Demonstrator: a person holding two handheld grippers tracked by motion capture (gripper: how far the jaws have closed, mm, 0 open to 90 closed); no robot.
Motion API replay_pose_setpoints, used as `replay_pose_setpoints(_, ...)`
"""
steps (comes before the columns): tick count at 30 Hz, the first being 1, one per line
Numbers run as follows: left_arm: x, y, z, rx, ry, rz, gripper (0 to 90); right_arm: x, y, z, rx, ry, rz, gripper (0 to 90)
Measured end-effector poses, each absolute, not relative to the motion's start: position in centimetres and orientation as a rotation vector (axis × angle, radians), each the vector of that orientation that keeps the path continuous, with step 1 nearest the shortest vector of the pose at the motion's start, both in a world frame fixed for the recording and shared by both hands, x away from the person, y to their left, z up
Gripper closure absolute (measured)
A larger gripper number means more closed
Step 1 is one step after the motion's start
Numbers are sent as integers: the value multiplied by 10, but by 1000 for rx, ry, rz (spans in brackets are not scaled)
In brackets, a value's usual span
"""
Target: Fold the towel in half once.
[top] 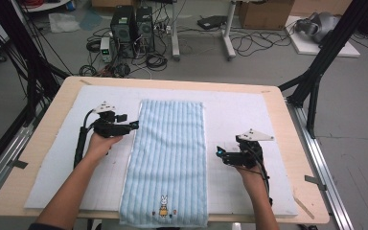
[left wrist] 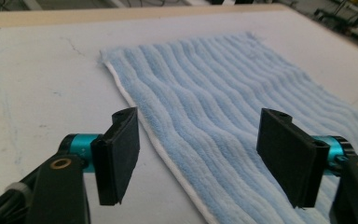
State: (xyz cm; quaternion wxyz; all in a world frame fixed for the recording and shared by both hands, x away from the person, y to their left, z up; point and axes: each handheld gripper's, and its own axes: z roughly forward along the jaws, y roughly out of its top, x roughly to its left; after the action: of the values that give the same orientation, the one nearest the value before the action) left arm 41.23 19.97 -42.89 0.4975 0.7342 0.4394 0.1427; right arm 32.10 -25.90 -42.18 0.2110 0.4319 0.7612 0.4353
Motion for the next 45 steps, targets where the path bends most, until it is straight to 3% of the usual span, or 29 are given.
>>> replay_pose_setpoints(8,426,181,-447,1888,1104,364,446,322,-261,-422,1216,2112,1220,111)
replay_pose_setpoints(16,422,167,-451,2013,1062,494,554,321,-262,-421,1223,2106,1237,111)
replay_pose_setpoints(21,420,163,-450,2015,1057,484,684,321,-261,-422,1228,2108,1236,111)
replay_pose_setpoints(25,420,163,-451,2005,1042,443,846,322,-261,-422,1224,2111,1240,111)
replay_pose_setpoints(39,426,175,-454,1909,1106,296,861,341,-235,-418,1216,2148,1322,113)
replay_pose_setpoints(41,427,177,-454,1904,1111,278,861,353,-229,-420,1245,2148,1296,175)
replay_pose_setpoints(45,427,177,-454,1901,1113,273,860,378,-215,-425,1279,2173,1228,196)
